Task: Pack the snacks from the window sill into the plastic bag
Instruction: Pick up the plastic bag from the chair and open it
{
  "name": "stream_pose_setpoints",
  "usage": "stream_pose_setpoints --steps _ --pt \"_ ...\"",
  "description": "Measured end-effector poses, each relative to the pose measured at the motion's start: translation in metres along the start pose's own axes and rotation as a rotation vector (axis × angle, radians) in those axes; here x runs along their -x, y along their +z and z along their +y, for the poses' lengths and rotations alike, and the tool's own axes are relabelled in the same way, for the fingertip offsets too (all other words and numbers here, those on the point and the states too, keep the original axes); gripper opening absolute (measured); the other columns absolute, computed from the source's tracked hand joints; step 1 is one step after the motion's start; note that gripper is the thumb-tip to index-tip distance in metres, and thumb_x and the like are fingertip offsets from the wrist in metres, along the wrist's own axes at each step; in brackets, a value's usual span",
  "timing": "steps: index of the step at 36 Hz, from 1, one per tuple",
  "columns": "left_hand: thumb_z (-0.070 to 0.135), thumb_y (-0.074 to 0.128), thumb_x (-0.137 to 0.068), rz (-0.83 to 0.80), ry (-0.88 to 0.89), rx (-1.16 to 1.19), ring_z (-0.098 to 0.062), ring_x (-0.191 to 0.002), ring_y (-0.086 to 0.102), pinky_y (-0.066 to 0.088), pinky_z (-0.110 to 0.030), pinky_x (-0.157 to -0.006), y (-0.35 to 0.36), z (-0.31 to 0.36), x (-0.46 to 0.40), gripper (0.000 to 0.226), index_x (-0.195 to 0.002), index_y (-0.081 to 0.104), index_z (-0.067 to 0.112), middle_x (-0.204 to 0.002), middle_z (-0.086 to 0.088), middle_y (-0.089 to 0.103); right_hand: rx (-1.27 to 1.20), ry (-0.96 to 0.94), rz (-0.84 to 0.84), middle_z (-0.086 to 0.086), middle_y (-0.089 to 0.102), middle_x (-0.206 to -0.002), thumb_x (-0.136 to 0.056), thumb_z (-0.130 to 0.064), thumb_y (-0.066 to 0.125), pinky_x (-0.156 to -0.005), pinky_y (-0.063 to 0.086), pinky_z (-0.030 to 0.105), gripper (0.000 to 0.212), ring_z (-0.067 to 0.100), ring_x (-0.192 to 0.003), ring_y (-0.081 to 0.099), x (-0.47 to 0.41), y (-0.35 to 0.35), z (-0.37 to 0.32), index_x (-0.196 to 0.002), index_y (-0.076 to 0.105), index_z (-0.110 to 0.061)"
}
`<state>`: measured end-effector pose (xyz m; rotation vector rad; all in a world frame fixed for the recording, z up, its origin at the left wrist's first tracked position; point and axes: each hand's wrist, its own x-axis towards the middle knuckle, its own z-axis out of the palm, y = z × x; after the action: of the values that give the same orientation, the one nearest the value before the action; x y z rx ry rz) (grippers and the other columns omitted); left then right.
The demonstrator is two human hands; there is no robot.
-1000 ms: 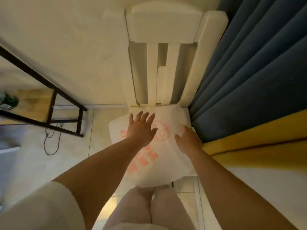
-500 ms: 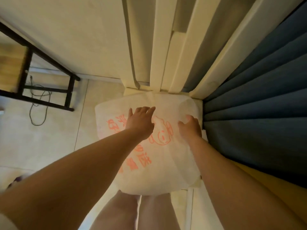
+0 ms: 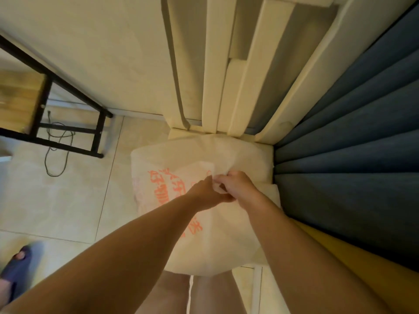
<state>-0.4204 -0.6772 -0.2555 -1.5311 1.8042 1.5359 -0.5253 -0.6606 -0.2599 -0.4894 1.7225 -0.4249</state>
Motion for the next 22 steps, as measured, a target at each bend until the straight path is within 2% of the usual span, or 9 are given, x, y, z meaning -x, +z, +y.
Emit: stream_pose_setpoints --steps 4,7,10,12,15,16,18,20,22 --pt "0.03 0.05 -0.092 0.233 -0.099 -0.037 -0.03 -0.104 0.058 0.04 -0.028 -0.076 -0.002 0.005 0.02 0.033 -0.117 0.056 0.009 -0.115 -0.011 0.061 0.014 -0.073 -0.065 -0.005 0.06 -0.065 -0.078 -0.022 0.071 -0.054 0.04 0.015 0.021 0.009 -0.066 0.056 0.029 0.0 -0.018 -0.061 0.059 -0.018" --pt "0.017 0.04 -0.093 0.321 -0.161 -0.017 -0.031 -0.107 0.057 0.043 -0.031 -0.082 -0.007 0.001 0.037 0.028 -0.115 0.056 0.01 -0.116 -0.012 0.062 0.076 -0.155 0.014 -0.004 0.057 -0.067 -0.076 -0.027 0.07 -0.052 0.038 0.017 0.02 0.013 -0.067 0.055 0.051 -0.005 -0.023 -0.064 0.062 -0.013" --pt "0.012 0.041 -0.091 0.358 -0.179 0.048 -0.03 -0.114 0.054 0.043 -0.031 -0.091 -0.016 0.002 0.058 0.034 -0.121 0.054 0.009 -0.123 -0.012 0.06 0.255 -0.306 0.253 0.0 0.056 -0.098 -0.08 -0.024 0.06 -0.069 0.042 0.027 0.01 0.019 -0.088 0.055 0.07 -0.011 -0.022 -0.087 0.062 -0.018" --pt "0.008 0.037 -0.092 0.364 -0.179 0.102 -0.029 -0.124 0.048 0.04 -0.032 -0.102 -0.023 0.005 0.073 0.047 -0.138 0.043 0.011 -0.138 -0.011 0.05 0.501 -0.437 0.405 -0.002 0.046 -0.115 -0.076 -0.023 0.063 -0.079 0.042 0.027 0.033 0.016 -0.1 0.048 0.081 -0.016 -0.022 -0.107 0.053 -0.028" --pt "0.006 0.033 -0.094 0.346 -0.117 0.165 -0.027 -0.131 0.041 0.034 -0.03 -0.108 -0.036 0.009 0.094 0.051 -0.144 0.034 0.016 -0.146 -0.01 0.04 0.811 -0.587 0.402 -0.002 0.034 -0.136 -0.075 -0.026 0.067 -0.1 0.035 0.033 0.065 0.02 -0.123 0.033 0.094 -0.019 -0.027 -0.134 0.04 -0.035" --pt "0.006 0.033 -0.095 0.339 -0.088 0.199 -0.027 -0.131 0.04 0.032 -0.028 -0.108 -0.039 0.011 0.101 0.05 -0.144 0.036 0.016 -0.146 -0.01 0.04 0.878 -0.616 0.374 -0.003 0.033 -0.139 -0.077 -0.026 0.066 -0.103 0.03 0.034 0.063 0.021 -0.126 0.029 0.097 -0.02 -0.031 -0.134 0.043 -0.036" --pt "0.006 0.033 -0.096 0.328 -0.031 0.288 -0.027 -0.128 0.043 0.032 -0.03 -0.109 -0.046 0.015 0.116 0.046 -0.141 0.042 0.014 -0.143 -0.011 0.043 0.999 -0.681 0.337 -0.005 0.039 -0.14 -0.081 -0.021 0.06 -0.104 0.024 0.033 0.043 0.021 -0.127 0.029 0.104 -0.021 -0.04 -0.122 0.058 -0.034" --pt "0.008 0.034 -0.095 0.348 0.038 0.301 -0.028 -0.12 0.049 0.038 -0.035 -0.105 -0.054 0.017 0.132 0.043 -0.135 0.048 0.017 -0.135 -0.01 0.051 1.035 -0.673 0.326 -0.004 0.051 -0.131 -0.084 -0.016 0.053 -0.099 0.027 0.031 0.033 0.021 -0.121 0.037 0.113 -0.021 -0.049 -0.112 0.064 -0.029" --pt "0.012 0.038 -0.094 0.377 0.099 0.259 -0.026 -0.101 0.057 0.049 -0.034 -0.09 -0.062 0.016 0.145 0.036 -0.123 0.055 0.023 -0.119 -0.007 0.06 0.923 -0.546 0.339 0.003 0.058 -0.122 -0.086 -0.015 0.05 -0.088 0.036 0.031 0.032 0.026 -0.113 0.046 0.124 -0.023 -0.055 -0.115 0.06 -0.026"
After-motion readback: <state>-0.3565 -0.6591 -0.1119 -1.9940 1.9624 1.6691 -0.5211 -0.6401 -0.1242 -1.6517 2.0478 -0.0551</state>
